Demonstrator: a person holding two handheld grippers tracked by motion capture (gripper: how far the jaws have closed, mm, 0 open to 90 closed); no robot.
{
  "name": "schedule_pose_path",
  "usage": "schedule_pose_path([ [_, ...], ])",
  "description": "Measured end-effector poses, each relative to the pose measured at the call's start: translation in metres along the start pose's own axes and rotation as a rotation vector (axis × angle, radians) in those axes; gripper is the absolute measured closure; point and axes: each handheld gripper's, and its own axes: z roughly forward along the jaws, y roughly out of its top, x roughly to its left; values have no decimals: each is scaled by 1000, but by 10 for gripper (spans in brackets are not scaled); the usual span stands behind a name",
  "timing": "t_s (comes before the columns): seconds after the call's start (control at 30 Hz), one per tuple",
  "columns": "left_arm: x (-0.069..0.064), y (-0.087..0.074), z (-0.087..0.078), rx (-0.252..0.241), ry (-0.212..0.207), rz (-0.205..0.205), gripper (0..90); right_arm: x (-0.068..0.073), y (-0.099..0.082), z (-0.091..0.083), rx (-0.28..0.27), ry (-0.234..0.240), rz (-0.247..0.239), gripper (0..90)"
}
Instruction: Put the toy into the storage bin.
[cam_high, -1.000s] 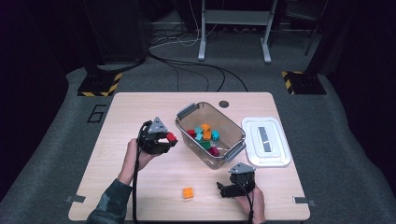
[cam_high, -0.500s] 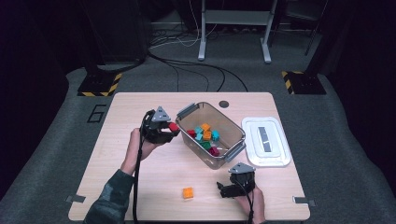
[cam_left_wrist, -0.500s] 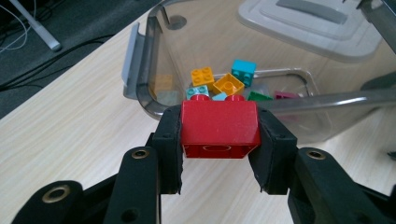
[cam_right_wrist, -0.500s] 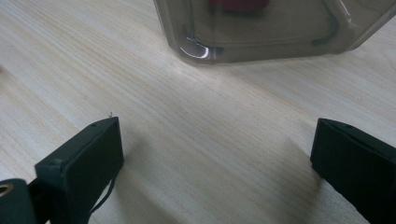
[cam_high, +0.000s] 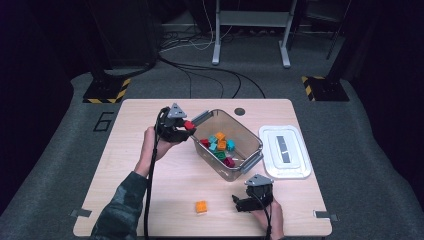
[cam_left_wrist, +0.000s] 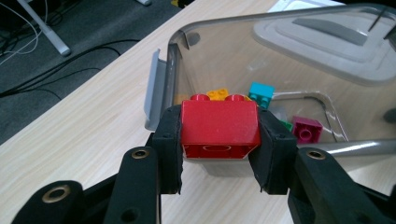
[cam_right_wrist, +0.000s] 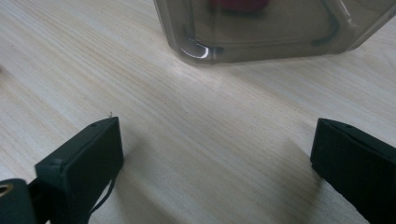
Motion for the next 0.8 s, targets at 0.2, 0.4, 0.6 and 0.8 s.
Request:
schedule_pose_path([
  [0.2,2,6,6,-1,3,3,586,0,0,0,1,1,-1,16],
  [0.4,1,11,15,9,1,5,585,0,0,0,0,0,0,16],
  [0.6,1,14,27,21,0,5,585,0,0,0,0,0,0,16],
  [0.8,-3,15,40,35,-10,-5,584,0,0,0,0,0,0,16],
])
